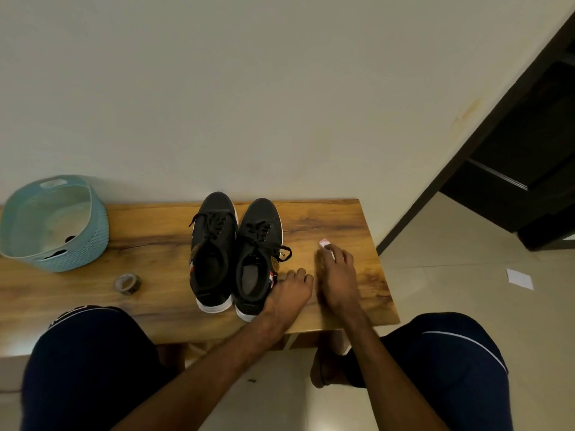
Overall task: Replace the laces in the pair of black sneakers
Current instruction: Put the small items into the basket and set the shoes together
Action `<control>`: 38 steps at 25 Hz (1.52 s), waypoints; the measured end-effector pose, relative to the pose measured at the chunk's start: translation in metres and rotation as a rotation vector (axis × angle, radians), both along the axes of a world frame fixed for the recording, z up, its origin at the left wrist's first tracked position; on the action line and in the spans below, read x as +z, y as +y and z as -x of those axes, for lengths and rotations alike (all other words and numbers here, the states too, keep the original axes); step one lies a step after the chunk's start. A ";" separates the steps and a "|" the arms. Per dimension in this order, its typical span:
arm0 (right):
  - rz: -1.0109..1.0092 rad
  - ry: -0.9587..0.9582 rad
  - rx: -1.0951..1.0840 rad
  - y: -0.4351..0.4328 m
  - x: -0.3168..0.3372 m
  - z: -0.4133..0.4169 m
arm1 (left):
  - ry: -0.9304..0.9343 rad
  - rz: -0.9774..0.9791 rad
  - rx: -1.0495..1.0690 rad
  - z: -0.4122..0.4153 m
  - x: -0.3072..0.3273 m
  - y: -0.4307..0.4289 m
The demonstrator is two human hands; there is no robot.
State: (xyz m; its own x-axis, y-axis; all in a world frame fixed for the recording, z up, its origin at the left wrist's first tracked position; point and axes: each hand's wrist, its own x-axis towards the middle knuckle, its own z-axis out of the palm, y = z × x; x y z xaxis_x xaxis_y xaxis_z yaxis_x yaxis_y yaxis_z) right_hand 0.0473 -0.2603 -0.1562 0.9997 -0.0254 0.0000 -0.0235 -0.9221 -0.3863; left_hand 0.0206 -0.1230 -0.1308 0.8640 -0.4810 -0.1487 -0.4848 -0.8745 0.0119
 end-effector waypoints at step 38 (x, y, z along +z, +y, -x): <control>-0.082 0.057 0.058 0.035 0.017 0.054 | -0.283 0.758 0.344 0.036 0.086 0.102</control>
